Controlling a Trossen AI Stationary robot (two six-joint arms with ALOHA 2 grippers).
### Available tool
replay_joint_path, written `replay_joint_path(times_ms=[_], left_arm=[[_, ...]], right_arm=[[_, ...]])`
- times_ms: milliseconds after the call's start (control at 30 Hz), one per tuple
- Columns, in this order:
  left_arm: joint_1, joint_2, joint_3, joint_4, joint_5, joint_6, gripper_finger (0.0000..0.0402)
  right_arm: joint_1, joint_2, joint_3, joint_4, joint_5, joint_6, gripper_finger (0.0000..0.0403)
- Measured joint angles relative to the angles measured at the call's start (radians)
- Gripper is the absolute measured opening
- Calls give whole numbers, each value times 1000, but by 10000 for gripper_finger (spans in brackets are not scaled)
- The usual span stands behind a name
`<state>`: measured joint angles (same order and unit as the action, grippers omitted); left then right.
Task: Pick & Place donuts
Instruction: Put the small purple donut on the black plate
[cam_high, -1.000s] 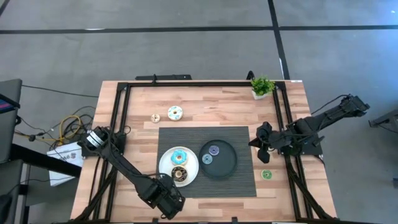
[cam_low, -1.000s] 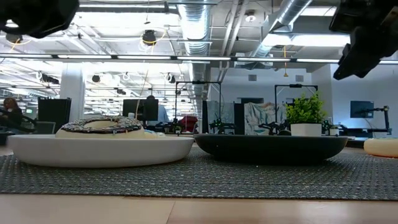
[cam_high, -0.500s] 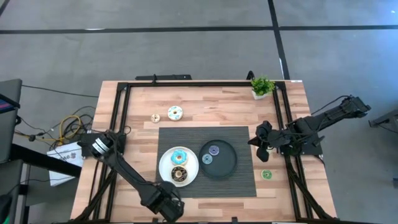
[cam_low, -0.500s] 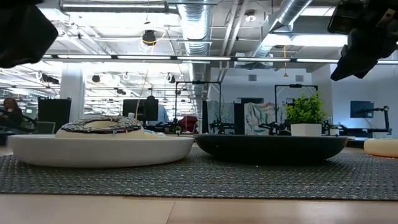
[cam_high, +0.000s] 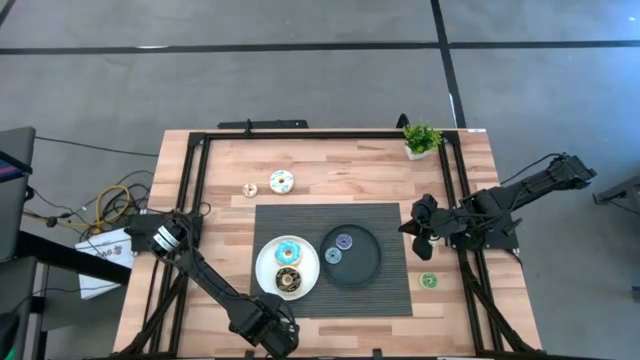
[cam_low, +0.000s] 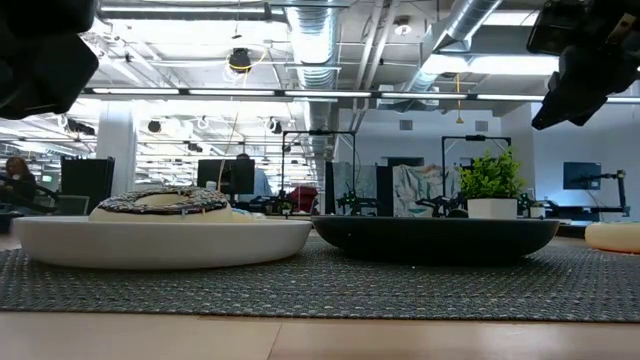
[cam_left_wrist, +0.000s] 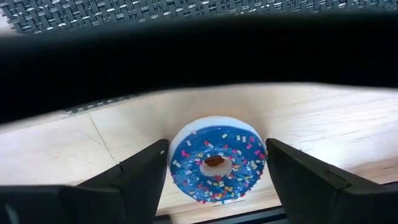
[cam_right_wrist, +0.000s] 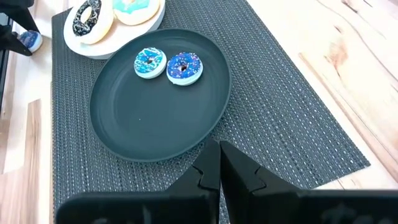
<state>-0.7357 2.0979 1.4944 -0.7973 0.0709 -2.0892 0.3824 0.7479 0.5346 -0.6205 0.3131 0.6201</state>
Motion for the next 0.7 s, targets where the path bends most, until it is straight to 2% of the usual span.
replay_joint_path(times_ms=[133,433,700], left_arm=[[0,0,0,0,9,0,243],[0,0,0,4,11,0,176],[13,-1,57,1,-2,71,168]], right_arm=[[0,0,0,0,0,0,1],[0,0,0,5,0,0,1],[0,0,0,5,0,0,1]])
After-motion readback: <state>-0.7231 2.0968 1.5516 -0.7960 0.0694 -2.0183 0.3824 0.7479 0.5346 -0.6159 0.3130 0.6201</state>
